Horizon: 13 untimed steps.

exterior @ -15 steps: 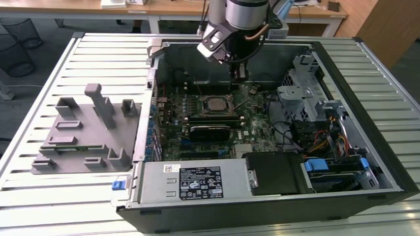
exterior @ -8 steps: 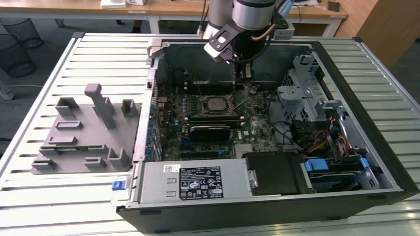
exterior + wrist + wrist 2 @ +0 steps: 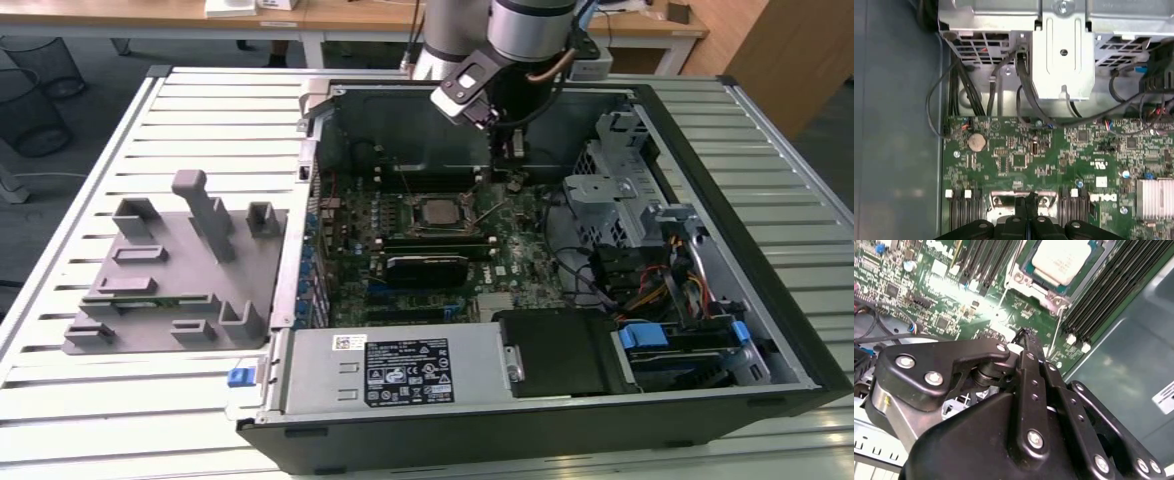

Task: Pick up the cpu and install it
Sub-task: 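Close the cpu cover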

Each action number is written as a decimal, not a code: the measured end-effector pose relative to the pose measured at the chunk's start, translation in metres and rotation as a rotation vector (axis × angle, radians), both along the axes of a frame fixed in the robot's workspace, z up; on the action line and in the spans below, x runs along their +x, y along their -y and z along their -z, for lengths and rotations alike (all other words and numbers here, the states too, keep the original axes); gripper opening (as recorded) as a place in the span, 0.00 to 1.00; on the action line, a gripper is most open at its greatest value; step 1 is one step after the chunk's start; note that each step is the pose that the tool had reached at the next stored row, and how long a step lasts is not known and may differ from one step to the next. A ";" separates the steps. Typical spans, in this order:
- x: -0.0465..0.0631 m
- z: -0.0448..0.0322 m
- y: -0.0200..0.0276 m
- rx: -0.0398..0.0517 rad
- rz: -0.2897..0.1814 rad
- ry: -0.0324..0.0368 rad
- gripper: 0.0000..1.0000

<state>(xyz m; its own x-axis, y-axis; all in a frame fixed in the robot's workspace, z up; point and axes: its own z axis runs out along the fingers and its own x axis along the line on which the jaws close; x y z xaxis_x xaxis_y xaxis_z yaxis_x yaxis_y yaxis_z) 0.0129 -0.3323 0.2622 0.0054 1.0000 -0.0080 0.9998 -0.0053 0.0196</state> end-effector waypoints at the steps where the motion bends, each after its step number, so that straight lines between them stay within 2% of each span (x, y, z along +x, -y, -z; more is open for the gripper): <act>1: 0.002 0.0002 -0.0002 0.0000 0.000 -0.0001 0.11; 13: 0.021 0.0021 -0.0019 0.0001 0.000 -0.0006 0.11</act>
